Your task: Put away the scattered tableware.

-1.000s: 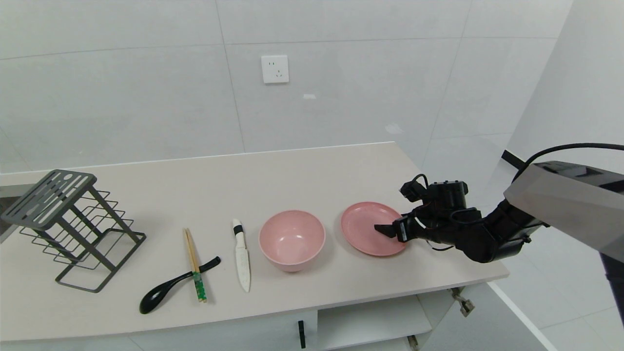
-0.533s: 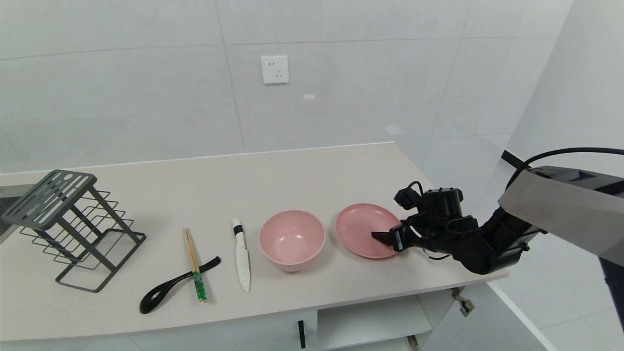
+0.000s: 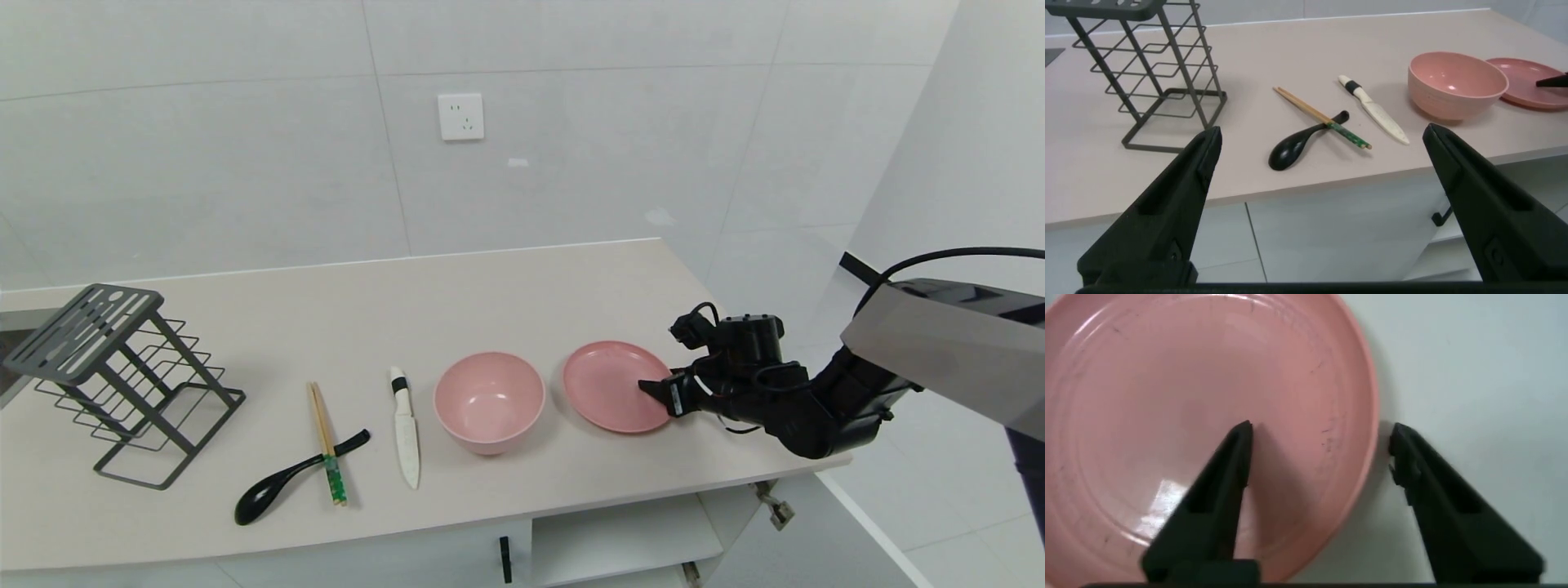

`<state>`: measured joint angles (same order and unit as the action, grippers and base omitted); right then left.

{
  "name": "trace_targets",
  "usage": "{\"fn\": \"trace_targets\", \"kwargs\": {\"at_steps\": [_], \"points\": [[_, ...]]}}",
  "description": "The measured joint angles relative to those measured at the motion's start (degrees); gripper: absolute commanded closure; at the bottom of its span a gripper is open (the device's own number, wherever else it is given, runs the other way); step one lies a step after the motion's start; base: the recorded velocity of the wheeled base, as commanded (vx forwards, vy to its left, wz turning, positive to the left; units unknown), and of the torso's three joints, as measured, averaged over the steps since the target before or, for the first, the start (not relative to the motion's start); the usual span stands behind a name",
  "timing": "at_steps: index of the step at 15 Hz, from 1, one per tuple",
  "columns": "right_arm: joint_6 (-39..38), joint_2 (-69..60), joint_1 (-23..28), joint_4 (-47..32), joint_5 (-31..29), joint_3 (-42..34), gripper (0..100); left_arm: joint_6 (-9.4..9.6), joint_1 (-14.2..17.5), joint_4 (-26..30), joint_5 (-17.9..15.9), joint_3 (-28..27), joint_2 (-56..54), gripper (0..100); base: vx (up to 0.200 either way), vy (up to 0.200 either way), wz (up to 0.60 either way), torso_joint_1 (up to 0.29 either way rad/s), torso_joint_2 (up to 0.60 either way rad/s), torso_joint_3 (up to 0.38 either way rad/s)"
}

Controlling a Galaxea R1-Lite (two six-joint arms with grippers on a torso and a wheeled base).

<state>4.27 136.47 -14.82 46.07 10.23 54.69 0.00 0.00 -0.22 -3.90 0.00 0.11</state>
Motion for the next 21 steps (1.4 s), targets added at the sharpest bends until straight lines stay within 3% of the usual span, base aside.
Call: {"fn": "trace_targets", "kwargs": {"at_steps": [11, 13, 15, 16, 19, 21], "points": [[0.1, -4.0, -0.7, 3.5, 0.5, 1.4, 100, 0.18, 0.0, 0.0, 0.0, 0.0, 0.0, 0, 0.000, 0.000, 0.00, 0.000, 0.00, 0.000], [0.0, -8.7, -0.8, 3.9, 0.5, 1.8, 100, 1.08, 0.0, 0.0, -0.6, 0.0, 0.0, 0, 0.000, 0.000, 0.00, 0.000, 0.00, 0.000], [0.0, -13.6, -0.9, 4.1, 0.5, 1.5, 100, 3.63, 0.0, -0.4, -3.1, 0.0, -0.1, 0, 0.000, 0.000, 0.00, 0.000, 0.00, 0.000], [0.1, -16.3, -0.9, 4.4, 0.4, 0.7, 100, 3.96, 0.1, -2.2, -3.4, 0.0, -0.1, 0, 0.000, 0.000, 0.00, 0.000, 0.00, 0.000], [0.2, -23.8, -0.9, 7.7, 0.3, -5.5, 100, 3.56, 0.0, -15.7, -4.2, 0.0, -0.1, 0, 0.000, 0.000, 0.00, 0.000, 0.00, 0.000], [0.2, -28.3, -1.0, 11.6, 0.3, -11.9, 100, 3.06, 0.0, -11.6, -8.1, 0.0, -0.1, 0, 0.000, 0.000, 0.00, 0.000, 0.00, 0.000]]}}
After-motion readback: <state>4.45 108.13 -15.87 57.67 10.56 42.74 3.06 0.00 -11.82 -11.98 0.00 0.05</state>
